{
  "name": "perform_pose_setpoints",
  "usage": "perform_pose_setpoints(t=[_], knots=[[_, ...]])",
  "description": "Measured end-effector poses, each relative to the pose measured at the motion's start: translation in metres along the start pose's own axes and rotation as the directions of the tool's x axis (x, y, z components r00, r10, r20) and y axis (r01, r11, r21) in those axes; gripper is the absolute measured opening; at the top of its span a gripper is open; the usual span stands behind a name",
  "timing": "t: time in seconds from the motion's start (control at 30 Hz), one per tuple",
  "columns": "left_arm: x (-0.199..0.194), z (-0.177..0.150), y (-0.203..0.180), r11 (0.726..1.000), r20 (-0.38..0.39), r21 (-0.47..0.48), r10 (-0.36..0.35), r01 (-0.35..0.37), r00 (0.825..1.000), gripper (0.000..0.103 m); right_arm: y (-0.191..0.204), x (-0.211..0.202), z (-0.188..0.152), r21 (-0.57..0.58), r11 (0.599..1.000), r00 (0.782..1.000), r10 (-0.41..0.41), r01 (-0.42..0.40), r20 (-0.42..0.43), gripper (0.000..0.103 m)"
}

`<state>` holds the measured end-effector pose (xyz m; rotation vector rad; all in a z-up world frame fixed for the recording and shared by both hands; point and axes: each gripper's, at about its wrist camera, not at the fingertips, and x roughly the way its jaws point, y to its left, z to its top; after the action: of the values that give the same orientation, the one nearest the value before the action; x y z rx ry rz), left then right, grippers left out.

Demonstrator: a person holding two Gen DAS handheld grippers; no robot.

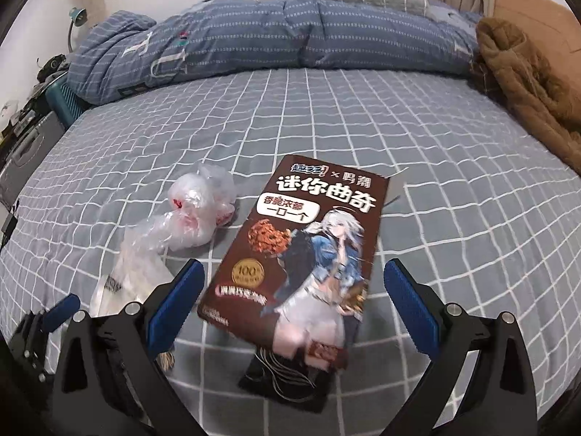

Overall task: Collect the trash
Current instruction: 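Grasp the white drawstring bag with the left tool while the right tool grasps the brown cookie box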

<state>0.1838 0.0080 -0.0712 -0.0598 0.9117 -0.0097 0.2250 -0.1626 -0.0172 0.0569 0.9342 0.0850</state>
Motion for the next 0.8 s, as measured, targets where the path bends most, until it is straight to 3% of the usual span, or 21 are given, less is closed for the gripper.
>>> perform_pose_setpoints(t=[0.33, 0.47, 0.5, 0.8], knots=[[0.014, -0.001, -0.005, 1.000, -0.029, -0.002, -0.024, 0.024, 0.999, 0.087, 0.008, 0.018, 0.005, -0.030, 0.996, 0.996, -0.080, 0.079, -0.031, 0.095], [0.021, -0.004, -0.007, 0.999, -0.058, 0.005, -0.049, 0.049, 0.997, 0.073, 0.007, 0.020, 0.003, -0.039, 0.994, 0.993, -0.103, 0.101, -0.056, 0.095], [0.022, -0.005, -0.008, 0.999, -0.061, 0.008, -0.050, 0.051, 0.997, 0.068, 0.006, 0.020, 0.003, -0.034, 0.994, 0.993, -0.103, 0.101, -0.060, 0.096], [0.016, -0.002, -0.008, 0.998, -0.050, 0.008, -0.059, 0.060, 0.997, 0.055, 0.003, 0.019, 0.004, 0.008, 0.998, 0.992, -0.068, 0.069, -0.111, 0.095]])
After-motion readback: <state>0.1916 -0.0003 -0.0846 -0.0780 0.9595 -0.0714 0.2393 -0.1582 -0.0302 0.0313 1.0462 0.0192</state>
